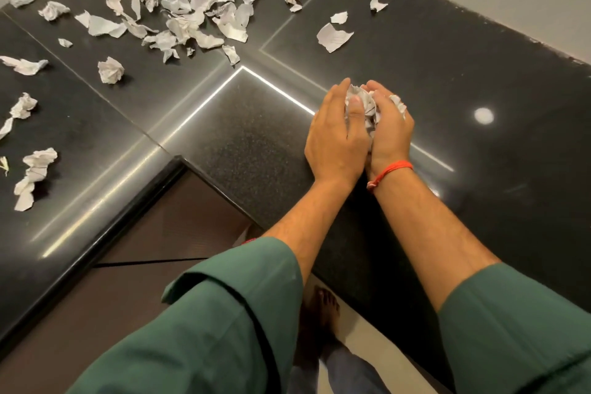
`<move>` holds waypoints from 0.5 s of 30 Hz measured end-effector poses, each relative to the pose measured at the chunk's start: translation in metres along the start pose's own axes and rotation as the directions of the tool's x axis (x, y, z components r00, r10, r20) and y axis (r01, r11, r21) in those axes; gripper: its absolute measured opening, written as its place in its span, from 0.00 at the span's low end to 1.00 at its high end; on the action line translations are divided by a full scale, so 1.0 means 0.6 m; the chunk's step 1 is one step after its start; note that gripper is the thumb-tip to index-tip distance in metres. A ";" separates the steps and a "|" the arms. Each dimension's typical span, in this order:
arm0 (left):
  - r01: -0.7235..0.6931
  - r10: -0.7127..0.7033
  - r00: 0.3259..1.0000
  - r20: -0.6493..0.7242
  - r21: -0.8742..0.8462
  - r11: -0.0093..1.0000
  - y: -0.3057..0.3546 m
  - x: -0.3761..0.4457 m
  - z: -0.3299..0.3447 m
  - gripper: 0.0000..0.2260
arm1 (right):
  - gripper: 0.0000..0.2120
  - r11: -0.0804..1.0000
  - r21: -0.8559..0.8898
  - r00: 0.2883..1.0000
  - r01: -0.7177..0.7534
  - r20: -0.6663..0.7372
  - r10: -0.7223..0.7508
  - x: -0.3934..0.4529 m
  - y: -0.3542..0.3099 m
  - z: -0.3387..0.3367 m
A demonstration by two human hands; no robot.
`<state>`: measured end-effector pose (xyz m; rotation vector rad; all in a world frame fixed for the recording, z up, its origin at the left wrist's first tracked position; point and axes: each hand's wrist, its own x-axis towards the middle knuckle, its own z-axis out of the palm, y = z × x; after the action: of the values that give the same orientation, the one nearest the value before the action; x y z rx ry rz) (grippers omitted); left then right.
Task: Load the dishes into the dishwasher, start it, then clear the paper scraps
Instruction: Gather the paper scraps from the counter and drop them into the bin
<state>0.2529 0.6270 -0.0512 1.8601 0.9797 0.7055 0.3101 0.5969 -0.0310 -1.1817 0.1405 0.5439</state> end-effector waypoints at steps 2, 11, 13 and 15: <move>0.052 -0.055 0.998 -0.018 -0.123 0.991 0.014 -0.008 0.012 0.21 | 0.05 0.986 0.132 0.993 -0.106 0.064 0.098 0.007 0.002 -0.004; 0.236 -0.366 0.930 -0.017 -0.737 0.633 0.040 -0.004 0.018 0.17 | 0.12 0.974 0.175 0.982 -0.143 0.151 0.117 -0.013 0.010 -0.014; 0.234 -0.401 0.916 -0.011 -0.796 0.558 0.032 -0.001 0.013 0.16 | 0.12 0.983 0.158 0.987 -0.090 0.148 0.066 -0.025 0.014 -0.008; 0.239 -0.396 0.918 0.025 -0.832 0.501 0.025 -0.004 0.001 0.17 | 0.10 0.983 0.172 0.989 -0.058 0.141 0.033 -0.037 0.018 -0.002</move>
<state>0.2575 0.6206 -0.0380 0.7497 0.8396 0.8966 0.2860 0.5915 -0.0321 -0.9678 0.0951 0.6390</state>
